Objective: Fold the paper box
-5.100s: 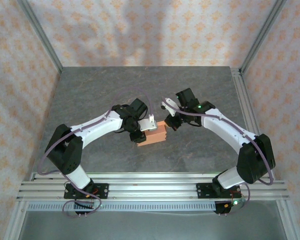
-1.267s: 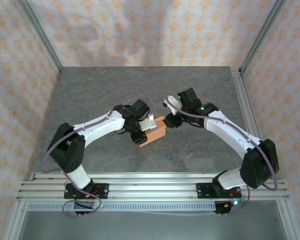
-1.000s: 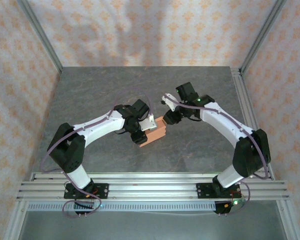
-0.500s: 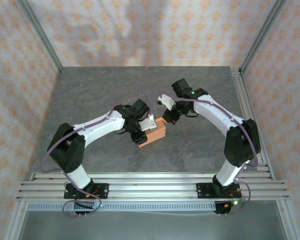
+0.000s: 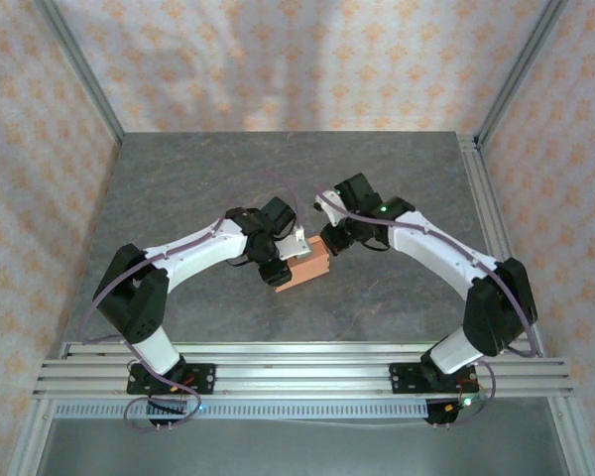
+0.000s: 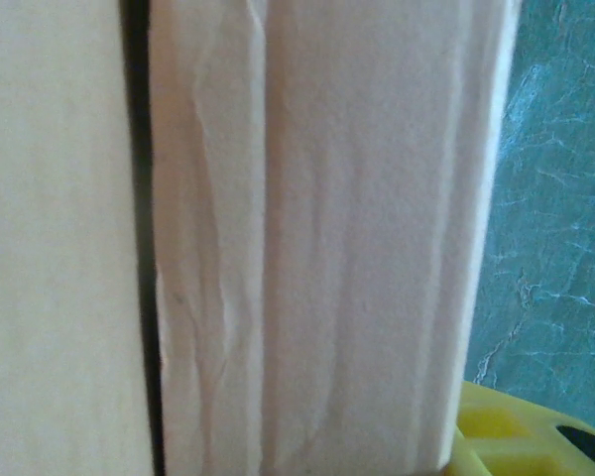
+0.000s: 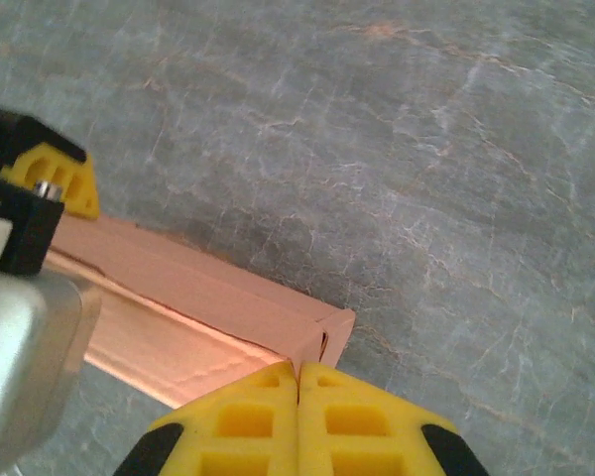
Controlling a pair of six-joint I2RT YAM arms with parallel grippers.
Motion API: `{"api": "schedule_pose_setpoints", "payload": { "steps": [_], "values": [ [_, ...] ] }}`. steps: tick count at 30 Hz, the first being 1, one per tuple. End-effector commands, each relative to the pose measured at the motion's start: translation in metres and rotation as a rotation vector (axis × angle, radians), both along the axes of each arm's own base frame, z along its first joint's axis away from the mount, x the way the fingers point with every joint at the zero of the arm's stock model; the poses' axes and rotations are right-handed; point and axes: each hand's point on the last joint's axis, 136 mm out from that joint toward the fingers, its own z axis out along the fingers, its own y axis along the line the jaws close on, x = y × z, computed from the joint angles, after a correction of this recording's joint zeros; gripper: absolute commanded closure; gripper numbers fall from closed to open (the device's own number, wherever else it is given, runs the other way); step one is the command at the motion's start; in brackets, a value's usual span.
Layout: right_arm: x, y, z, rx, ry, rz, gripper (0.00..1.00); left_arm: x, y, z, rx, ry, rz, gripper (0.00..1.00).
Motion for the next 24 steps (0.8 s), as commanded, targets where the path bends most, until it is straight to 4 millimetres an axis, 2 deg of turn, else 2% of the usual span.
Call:
{"api": "schedule_pose_setpoints", "payload": {
  "steps": [1, 7, 14, 18, 24],
  "values": [
    [0.012, 0.004, 0.020, 0.075, -0.067, -0.193, 1.00, -0.007, 0.004, 0.005, 0.013, 0.002, -0.001, 0.50],
    [0.013, 0.002, 0.022, 0.129, -0.083, -0.364, 1.00, -0.008, 0.002, 0.004, 0.014, 0.003, -0.008, 0.50],
    [0.010, -0.004, 0.018, 0.171, -0.056, -0.468, 1.00, -0.007, 0.002, 0.003, 0.021, 0.004, -0.006, 0.50],
    [0.003, -0.001, 0.011, 0.151, -0.071, -0.376, 1.00, -0.008, 0.002, 0.002, 0.023, 0.003, -0.010, 0.50],
    [0.000, -0.009, -0.006, 0.082, -0.128, -0.312, 1.00, -0.008, 0.003, 0.003, 0.030, -0.001, -0.011, 0.50]
  ]
}}
